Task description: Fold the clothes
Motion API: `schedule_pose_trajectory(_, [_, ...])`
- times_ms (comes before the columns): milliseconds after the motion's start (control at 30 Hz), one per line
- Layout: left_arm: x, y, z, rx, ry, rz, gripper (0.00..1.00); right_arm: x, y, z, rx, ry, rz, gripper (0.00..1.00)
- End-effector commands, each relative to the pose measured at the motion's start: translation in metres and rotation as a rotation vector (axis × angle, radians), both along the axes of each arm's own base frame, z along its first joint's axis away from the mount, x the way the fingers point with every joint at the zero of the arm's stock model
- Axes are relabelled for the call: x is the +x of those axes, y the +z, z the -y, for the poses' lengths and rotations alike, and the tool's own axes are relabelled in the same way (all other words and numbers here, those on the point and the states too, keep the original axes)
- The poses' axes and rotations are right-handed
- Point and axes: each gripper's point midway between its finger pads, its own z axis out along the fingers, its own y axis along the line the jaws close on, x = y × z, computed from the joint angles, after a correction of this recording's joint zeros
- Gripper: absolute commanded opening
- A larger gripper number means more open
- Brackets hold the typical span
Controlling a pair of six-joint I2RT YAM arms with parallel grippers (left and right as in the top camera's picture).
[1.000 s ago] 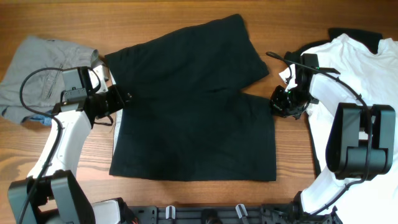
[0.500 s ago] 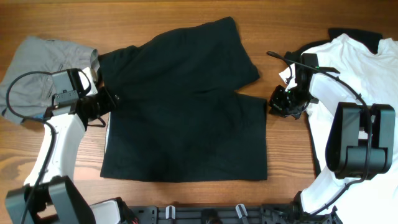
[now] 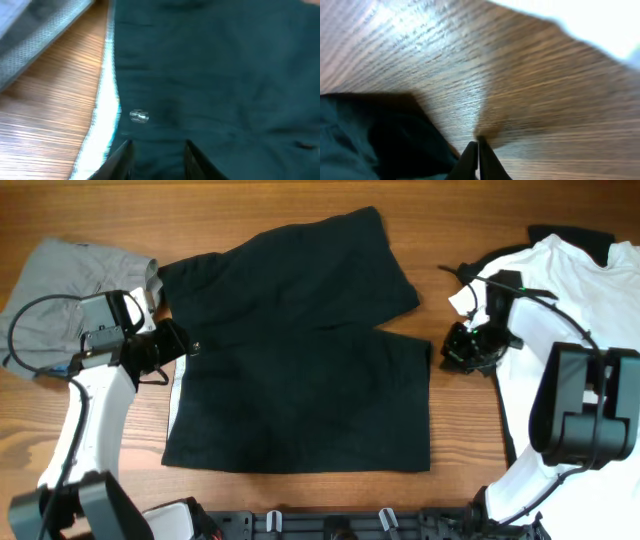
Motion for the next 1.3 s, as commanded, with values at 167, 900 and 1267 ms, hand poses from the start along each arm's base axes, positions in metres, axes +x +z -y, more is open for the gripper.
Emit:
schedule_pose_trajectory(167, [-0.006,0.019,0.072,-0.104,-0.226,0.026,0.33,0.011,0.055,-0.037,0.210,0.238,0.256,0.68])
schedule_pose_trajectory(900, [-0.033,0.003,0.086,-0.067,-0.259,-0.105,0.44,0.013,0.000,-0.053,0.172,0.288,0.394,0.64])
schedule_pose_trajectory(1267, [-0.032,0.003,0.086,-0.066,-0.259,-0.101,0.45,0.044,-0.017,-0.006,-0.168,0.096,0.399,0.04])
